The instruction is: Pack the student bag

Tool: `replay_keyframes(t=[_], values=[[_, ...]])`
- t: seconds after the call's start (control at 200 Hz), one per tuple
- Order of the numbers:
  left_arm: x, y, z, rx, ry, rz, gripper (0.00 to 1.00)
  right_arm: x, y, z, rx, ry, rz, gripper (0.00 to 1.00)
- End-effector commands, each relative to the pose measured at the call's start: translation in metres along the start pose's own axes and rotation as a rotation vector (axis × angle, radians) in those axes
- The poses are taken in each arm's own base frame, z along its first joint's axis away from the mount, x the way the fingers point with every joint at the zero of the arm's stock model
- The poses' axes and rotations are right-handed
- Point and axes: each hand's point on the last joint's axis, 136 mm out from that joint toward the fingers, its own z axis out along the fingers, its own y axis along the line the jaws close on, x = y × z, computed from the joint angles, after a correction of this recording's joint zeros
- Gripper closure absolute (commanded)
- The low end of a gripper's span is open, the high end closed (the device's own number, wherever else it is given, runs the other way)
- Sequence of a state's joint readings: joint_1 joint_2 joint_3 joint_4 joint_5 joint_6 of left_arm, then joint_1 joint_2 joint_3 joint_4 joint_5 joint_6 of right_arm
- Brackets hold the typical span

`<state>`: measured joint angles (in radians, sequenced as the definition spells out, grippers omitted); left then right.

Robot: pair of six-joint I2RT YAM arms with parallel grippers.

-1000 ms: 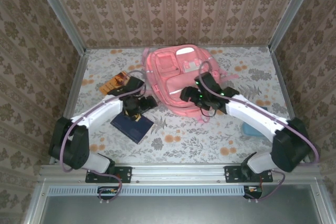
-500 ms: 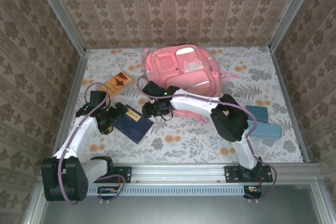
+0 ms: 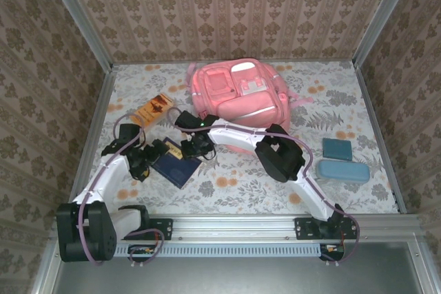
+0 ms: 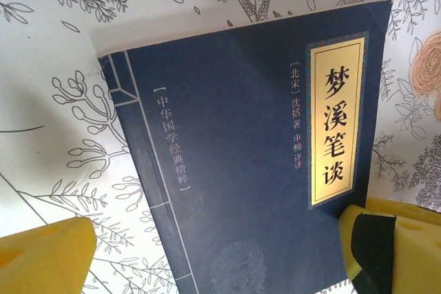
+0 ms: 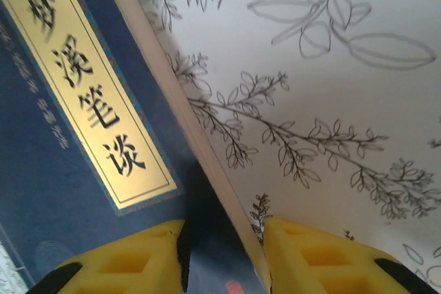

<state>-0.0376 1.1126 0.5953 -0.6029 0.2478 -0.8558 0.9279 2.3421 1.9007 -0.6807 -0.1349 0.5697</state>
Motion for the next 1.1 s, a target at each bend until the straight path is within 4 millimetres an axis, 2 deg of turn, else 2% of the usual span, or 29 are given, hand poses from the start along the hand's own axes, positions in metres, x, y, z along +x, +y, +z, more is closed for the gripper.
replay_keyframes(t=[0.0,0.305,0.39,0.48,0.54,0.63,0.725,0.885,1.095], values=[[0.003,0.003,0.006,0.004,0.026,-0.008,0.00,0.019,-0.022,0.005,0.132,0.066,-0.030,0.65],[0.003,-0.002,0.006,0.030,0.023,0.038,0.01,0.060,-0.075,-0.019,0.470,0.103,-0.065,0.70],[0.004,-0.005,0.004,0.046,0.013,0.050,0.02,0.075,-0.084,-0.028,0.480,0.097,-0.005,0.71],[0.009,-0.008,0.004,0.068,0.018,0.057,0.02,0.088,-0.084,-0.038,0.430,0.085,0.058,0.69],[0.014,-0.014,0.005,0.099,0.029,0.071,0.04,0.088,-0.073,-0.044,0.345,0.067,0.092,0.64],[0.023,-0.024,0.007,0.140,0.056,0.099,0.07,0.083,-0.052,-0.050,0.190,0.042,0.105,0.52],[0.032,-0.037,0.010,0.174,0.092,0.149,0.11,0.071,-0.040,-0.055,0.080,0.013,0.114,0.48],[0.048,-0.048,0.016,0.168,0.149,0.225,0.20,0.055,-0.046,-0.054,0.054,0.004,0.130,0.47],[0.066,-0.052,0.028,0.166,0.230,0.249,0.32,0.052,-0.058,-0.045,0.087,0.022,0.134,0.48]])
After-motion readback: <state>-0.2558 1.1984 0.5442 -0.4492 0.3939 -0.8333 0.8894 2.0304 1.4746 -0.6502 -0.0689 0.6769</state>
